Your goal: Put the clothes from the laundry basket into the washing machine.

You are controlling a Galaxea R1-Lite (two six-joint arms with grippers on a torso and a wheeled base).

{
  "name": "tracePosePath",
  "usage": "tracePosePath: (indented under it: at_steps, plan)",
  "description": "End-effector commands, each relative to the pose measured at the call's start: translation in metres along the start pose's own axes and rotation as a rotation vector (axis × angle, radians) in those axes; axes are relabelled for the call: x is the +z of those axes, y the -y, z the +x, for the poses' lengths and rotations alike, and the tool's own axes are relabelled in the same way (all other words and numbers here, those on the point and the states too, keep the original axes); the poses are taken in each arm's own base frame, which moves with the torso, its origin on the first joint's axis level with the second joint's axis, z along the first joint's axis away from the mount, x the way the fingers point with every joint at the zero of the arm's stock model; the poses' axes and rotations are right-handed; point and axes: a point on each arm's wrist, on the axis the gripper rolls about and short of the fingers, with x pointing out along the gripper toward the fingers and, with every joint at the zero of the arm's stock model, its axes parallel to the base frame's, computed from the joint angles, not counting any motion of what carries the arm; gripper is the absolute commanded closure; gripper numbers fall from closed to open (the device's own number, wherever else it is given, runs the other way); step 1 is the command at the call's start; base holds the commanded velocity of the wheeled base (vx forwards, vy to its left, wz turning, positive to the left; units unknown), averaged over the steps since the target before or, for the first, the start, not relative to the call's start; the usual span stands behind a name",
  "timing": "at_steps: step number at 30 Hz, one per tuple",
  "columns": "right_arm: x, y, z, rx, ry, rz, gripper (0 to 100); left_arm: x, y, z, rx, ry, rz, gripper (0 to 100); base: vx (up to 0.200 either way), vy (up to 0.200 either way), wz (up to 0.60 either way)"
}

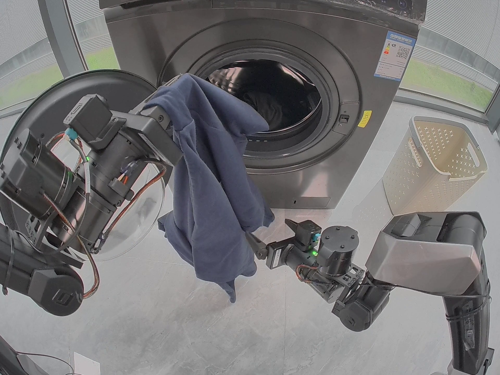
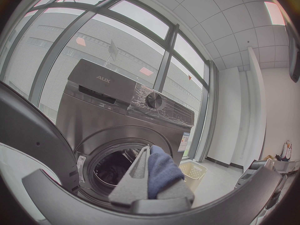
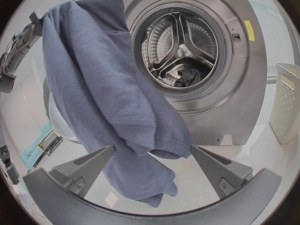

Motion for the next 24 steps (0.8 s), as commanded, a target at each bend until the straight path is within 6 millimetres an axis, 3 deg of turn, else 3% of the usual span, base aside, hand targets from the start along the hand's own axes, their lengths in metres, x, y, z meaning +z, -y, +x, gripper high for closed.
tracePosePath:
  at_steps: [1, 11, 18, 24]
  plan:
    - [0.003, 0.018, 0.007, -0.047, 0.018, 0.002, 0, 0.001, 0.001, 0.0, -0.003, 0.002, -0.002, 100, 0.0, 0.0, 0.0]
    - [-0.019, 0.046, 0.025, -0.104, 0.007, -0.014, 0, 0.009, 0.004, -0.004, -0.038, 0.02, -0.005, 100, 0.0, 0.0, 0.0]
    - [-0.019, 0.046, 0.037, -0.094, 0.033, -0.029, 0, 0.014, 0.007, -0.006, -0.063, 0.029, -0.013, 100, 0.0, 0.0, 0.0]
    - [-0.02, 0.037, 0.035, -0.056, 0.039, -0.028, 0, 0.013, 0.008, -0.006, -0.064, 0.026, -0.014, 100, 0.0, 0.0, 0.0]
